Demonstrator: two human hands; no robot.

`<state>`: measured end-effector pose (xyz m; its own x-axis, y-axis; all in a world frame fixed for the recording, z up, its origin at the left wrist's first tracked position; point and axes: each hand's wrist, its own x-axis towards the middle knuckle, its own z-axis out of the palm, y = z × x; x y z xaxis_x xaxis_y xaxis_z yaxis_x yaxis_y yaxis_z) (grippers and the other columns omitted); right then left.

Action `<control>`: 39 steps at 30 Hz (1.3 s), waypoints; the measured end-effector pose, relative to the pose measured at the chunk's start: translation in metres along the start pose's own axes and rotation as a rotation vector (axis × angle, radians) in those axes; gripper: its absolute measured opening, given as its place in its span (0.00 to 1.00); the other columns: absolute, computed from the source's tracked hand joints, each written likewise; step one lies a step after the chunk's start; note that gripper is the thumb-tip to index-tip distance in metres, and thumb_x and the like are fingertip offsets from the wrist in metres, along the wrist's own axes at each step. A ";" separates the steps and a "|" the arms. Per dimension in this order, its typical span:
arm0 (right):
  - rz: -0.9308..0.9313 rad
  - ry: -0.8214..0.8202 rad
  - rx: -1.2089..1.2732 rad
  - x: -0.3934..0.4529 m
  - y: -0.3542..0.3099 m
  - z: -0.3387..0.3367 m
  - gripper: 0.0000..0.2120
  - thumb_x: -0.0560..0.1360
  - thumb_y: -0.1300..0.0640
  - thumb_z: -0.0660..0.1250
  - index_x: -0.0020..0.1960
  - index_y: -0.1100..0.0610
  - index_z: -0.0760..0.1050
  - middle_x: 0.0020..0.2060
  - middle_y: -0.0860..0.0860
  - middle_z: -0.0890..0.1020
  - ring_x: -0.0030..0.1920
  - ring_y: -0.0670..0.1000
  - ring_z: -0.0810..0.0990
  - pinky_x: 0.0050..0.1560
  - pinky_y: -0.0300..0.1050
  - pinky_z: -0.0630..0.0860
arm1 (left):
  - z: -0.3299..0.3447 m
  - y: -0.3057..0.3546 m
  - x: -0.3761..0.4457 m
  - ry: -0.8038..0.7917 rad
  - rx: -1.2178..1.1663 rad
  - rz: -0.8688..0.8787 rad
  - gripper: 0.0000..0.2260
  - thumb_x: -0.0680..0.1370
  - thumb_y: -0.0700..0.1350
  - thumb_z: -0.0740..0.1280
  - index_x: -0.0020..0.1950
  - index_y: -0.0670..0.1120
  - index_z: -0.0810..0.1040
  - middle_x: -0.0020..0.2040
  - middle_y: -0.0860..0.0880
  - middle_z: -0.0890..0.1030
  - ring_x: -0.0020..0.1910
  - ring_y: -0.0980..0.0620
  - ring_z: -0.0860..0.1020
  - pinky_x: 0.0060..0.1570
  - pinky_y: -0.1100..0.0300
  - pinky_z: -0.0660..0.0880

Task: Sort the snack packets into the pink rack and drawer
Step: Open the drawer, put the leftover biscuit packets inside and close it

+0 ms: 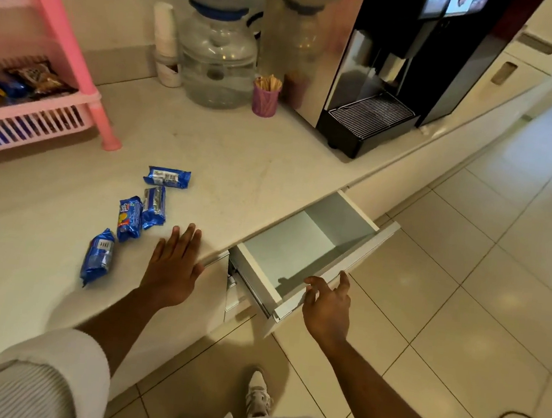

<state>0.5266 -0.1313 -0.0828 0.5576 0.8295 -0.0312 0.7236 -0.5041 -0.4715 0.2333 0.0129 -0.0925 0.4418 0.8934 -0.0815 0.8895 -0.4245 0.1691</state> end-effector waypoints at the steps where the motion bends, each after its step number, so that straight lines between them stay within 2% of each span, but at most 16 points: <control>1: -0.001 0.004 -0.020 -0.002 -0.001 -0.002 0.12 0.82 0.49 0.59 0.60 0.40 0.78 0.79 0.58 0.54 0.69 0.68 0.71 0.56 0.56 0.79 | -0.001 0.000 -0.001 -0.004 0.010 0.003 0.31 0.82 0.55 0.54 0.81 0.45 0.44 0.81 0.46 0.44 0.80 0.41 0.44 0.76 0.44 0.48; 8: 0.031 -0.010 -0.122 -0.013 -0.010 -0.005 0.13 0.81 0.50 0.59 0.62 0.42 0.77 0.78 0.60 0.56 0.71 0.69 0.67 0.54 0.58 0.81 | -0.005 0.001 0.000 -0.060 0.049 0.010 0.32 0.83 0.57 0.49 0.80 0.47 0.38 0.80 0.46 0.37 0.79 0.43 0.38 0.77 0.45 0.44; 11: 0.042 0.055 -0.223 -0.012 -0.017 -0.007 0.14 0.78 0.48 0.62 0.63 0.43 0.76 0.75 0.58 0.63 0.71 0.65 0.66 0.58 0.59 0.79 | -0.006 0.000 -0.001 -0.053 0.037 0.016 0.32 0.83 0.57 0.50 0.80 0.47 0.40 0.80 0.46 0.38 0.79 0.42 0.39 0.77 0.45 0.45; 14: 0.019 0.132 -0.217 -0.006 -0.034 -0.004 0.19 0.74 0.46 0.69 0.64 0.47 0.76 0.69 0.54 0.70 0.67 0.61 0.69 0.58 0.58 0.77 | -0.009 0.000 -0.002 -0.062 0.005 0.016 0.31 0.83 0.58 0.51 0.80 0.47 0.41 0.81 0.46 0.39 0.79 0.43 0.40 0.77 0.45 0.44; 16: -0.058 0.151 -0.163 0.001 -0.050 0.003 0.19 0.73 0.46 0.70 0.62 0.49 0.78 0.65 0.53 0.73 0.63 0.58 0.72 0.56 0.55 0.78 | -0.016 -0.001 -0.002 -0.077 -0.057 0.010 0.31 0.83 0.57 0.52 0.81 0.47 0.45 0.81 0.47 0.42 0.80 0.44 0.42 0.77 0.47 0.45; 18: -0.167 0.143 -0.094 0.012 -0.069 0.012 0.17 0.73 0.47 0.71 0.60 0.50 0.80 0.61 0.52 0.74 0.61 0.56 0.73 0.55 0.52 0.78 | -0.027 -0.004 -0.004 -0.027 -0.168 0.001 0.27 0.82 0.54 0.57 0.80 0.47 0.55 0.81 0.48 0.52 0.80 0.46 0.50 0.78 0.49 0.52; 21: -0.301 0.056 0.039 0.031 -0.103 0.020 0.13 0.74 0.51 0.70 0.58 0.51 0.80 0.59 0.52 0.74 0.59 0.55 0.73 0.51 0.46 0.77 | -0.046 -0.009 -0.008 0.171 -0.246 -0.067 0.20 0.80 0.48 0.62 0.72 0.49 0.69 0.72 0.49 0.69 0.72 0.49 0.66 0.70 0.52 0.68; 25: -0.449 -0.092 0.201 0.059 -0.153 0.034 0.11 0.74 0.51 0.69 0.56 0.48 0.79 0.60 0.49 0.71 0.60 0.51 0.72 0.52 0.41 0.76 | -0.072 -0.021 0.006 0.356 -0.231 -0.224 0.16 0.78 0.45 0.66 0.66 0.47 0.74 0.64 0.47 0.73 0.64 0.48 0.71 0.62 0.53 0.74; 30: -0.609 -0.211 0.203 0.100 -0.215 0.056 0.16 0.73 0.54 0.72 0.61 0.52 0.77 0.63 0.51 0.72 0.60 0.51 0.74 0.54 0.36 0.71 | -0.095 -0.030 0.040 0.324 -0.232 -0.452 0.20 0.77 0.46 0.68 0.69 0.45 0.72 0.66 0.44 0.72 0.63 0.45 0.72 0.61 0.53 0.74; 34: -0.709 -0.302 0.133 0.130 -0.256 0.076 0.27 0.75 0.51 0.72 0.71 0.55 0.69 0.68 0.53 0.71 0.66 0.53 0.72 0.63 0.45 0.75 | -0.100 -0.035 0.061 0.257 -0.236 -0.534 0.19 0.79 0.50 0.65 0.68 0.46 0.70 0.62 0.43 0.75 0.60 0.45 0.75 0.59 0.53 0.75; 39: -0.877 -0.390 -0.015 0.157 -0.287 0.104 0.35 0.75 0.53 0.71 0.77 0.54 0.60 0.76 0.54 0.63 0.73 0.57 0.65 0.69 0.52 0.71 | -0.101 -0.029 0.079 0.217 -0.157 -0.586 0.17 0.81 0.50 0.61 0.68 0.46 0.70 0.60 0.44 0.76 0.56 0.46 0.78 0.53 0.54 0.75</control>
<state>0.3645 0.1684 -0.0437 -0.3572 0.9334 0.0348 0.8258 0.3330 -0.4553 0.2308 0.1105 -0.0050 -0.1604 0.9870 -0.0066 0.9412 0.1550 0.3003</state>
